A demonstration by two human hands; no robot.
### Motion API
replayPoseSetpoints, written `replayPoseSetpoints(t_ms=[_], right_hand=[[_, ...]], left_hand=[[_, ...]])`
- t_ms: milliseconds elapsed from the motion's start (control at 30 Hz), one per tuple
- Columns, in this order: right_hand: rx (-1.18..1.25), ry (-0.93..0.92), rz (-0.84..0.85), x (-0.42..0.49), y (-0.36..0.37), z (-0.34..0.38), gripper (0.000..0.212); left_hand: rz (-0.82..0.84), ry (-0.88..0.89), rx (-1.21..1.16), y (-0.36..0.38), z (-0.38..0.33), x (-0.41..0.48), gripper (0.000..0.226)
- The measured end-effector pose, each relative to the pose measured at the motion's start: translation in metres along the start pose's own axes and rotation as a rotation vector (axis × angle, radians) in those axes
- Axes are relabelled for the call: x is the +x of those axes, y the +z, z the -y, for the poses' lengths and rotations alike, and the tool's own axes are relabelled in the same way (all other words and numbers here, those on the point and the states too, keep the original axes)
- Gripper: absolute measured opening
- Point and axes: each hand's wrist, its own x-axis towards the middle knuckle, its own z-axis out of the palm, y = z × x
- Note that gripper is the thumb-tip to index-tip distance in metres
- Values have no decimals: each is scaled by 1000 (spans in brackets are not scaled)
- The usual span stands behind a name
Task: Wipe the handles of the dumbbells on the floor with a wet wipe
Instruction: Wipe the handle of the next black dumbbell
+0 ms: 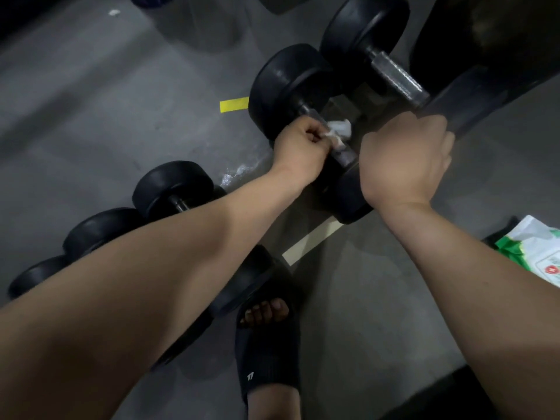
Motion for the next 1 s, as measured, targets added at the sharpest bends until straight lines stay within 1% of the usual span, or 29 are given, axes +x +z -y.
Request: replayPoseSetpoints(t_ms=[67,100,200,233,300,367,467,500,633,733,800,833,900,967,1000], right_hand=[[0,2,-1,0,0,0,23],[-3,1,-1,0,0,0,22],[-6,-6,8,0,-1,0,22],[-1,-8,10,0,-2,0,22],[14,-10,10,0,-2,0,22],[28,-9,7,0,-2,0,22],[35,2,4,0,-2,-1,22],[36,3,4,0,-1,-1,22],[32,3,16,0,-1,-1,18],[29,0,11,-1,0,-1,18],[29,-1,5,0,0,-1,18],[29,1,1,0,0,-1,18],[33,5,-2,0,1,-1,20],[35,4,-4,0,1,-1,21],[35,4,-7,0,1,-1,21]], left_hand=[[-57,0,-4,-2,1,1,19],[-32,21,1,-1,2,-1,21],[178,121,88,6,9,-10,31],[220,139,113,6,8,-11,31],[239,154,129,2,8,-8,31],[164,120,129,-5,12,-1,33],[-49,-50,55,-16,22,6,23],[-77,-85,7,-16,23,6,21],[-54,-125,-95,3,18,-7,15],[-44,-221,-282,11,16,-12,14],[-31,-275,-359,12,16,-10,14],[-26,-292,-363,13,16,-10,14],[18,-320,-306,14,14,-11,22],[137,-330,-223,14,11,-14,30],[190,-341,-192,14,7,-16,30]])
